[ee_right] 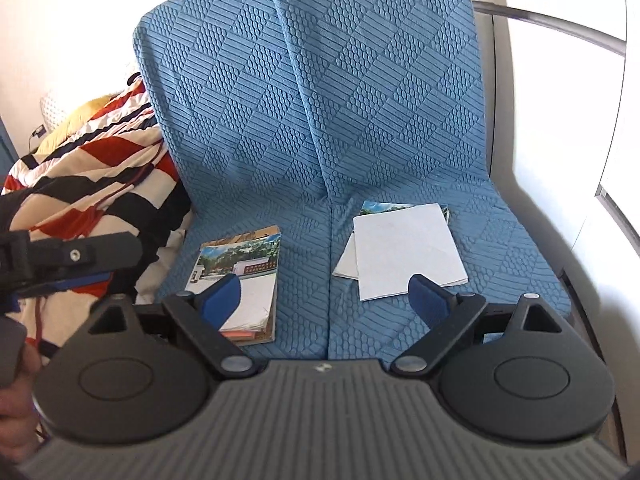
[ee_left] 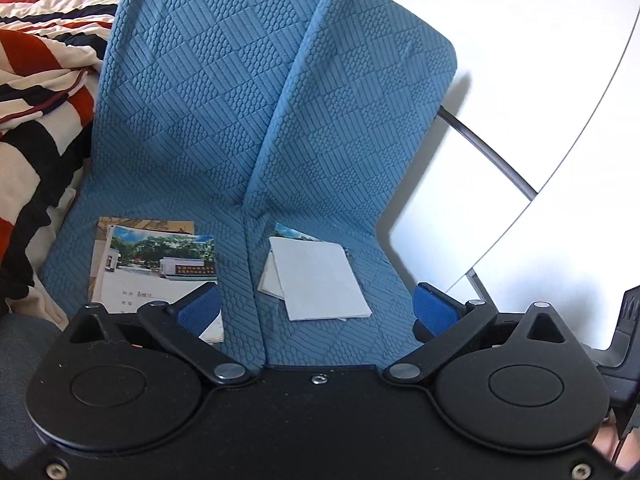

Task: Organize objects
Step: 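Withdraw both grippers and move toward the white paper sheets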

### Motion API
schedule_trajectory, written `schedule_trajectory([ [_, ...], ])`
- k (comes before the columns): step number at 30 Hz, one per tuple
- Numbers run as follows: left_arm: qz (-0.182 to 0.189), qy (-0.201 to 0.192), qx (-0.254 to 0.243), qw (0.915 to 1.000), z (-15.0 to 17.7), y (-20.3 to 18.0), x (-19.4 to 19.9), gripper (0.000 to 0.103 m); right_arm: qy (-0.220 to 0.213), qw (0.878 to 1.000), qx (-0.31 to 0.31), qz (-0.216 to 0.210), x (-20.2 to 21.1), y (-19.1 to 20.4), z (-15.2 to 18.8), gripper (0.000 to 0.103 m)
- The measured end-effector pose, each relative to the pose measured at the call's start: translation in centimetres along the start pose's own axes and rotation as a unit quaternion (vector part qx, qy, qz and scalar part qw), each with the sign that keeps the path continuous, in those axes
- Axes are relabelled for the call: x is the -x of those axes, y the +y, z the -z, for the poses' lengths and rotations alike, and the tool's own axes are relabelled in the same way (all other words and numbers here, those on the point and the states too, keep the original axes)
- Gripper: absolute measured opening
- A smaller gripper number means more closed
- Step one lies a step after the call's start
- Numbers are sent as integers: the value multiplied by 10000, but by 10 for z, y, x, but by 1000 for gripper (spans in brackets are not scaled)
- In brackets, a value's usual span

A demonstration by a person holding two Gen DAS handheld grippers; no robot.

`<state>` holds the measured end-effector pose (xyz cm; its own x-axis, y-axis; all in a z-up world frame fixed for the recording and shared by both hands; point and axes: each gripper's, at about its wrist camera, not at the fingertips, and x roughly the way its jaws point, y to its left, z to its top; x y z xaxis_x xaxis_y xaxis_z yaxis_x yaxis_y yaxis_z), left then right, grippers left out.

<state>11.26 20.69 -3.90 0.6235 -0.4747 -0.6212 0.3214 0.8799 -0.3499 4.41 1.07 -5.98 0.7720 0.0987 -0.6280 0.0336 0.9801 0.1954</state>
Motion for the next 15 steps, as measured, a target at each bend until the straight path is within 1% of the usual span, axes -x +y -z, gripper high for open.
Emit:
schedule_trajectory([
  [2, -18, 0, -178, 9998, 0, -5, 1, 102, 7, 10000, 29, 39, 1, -1, 1, 92],
  [5, -152, -57, -419, 9990, -2, -11, 2, 102, 30, 9999, -13, 152, 1, -3, 7, 92],
  [9, -140, 17, -295, 9995, -5, -5, -3, 102, 94, 9998, -149, 120, 0, -7, 12, 92],
  [12, -99, 89, -404, 9991, -7, 1, -11, 102, 55, 9997, -159, 182, -3, -7, 11, 92],
  [15, -115, 94, -360, 9992, -9, 8, -25, 102, 1, 9996, -184, 211, -8, -7, 9, 92],
])
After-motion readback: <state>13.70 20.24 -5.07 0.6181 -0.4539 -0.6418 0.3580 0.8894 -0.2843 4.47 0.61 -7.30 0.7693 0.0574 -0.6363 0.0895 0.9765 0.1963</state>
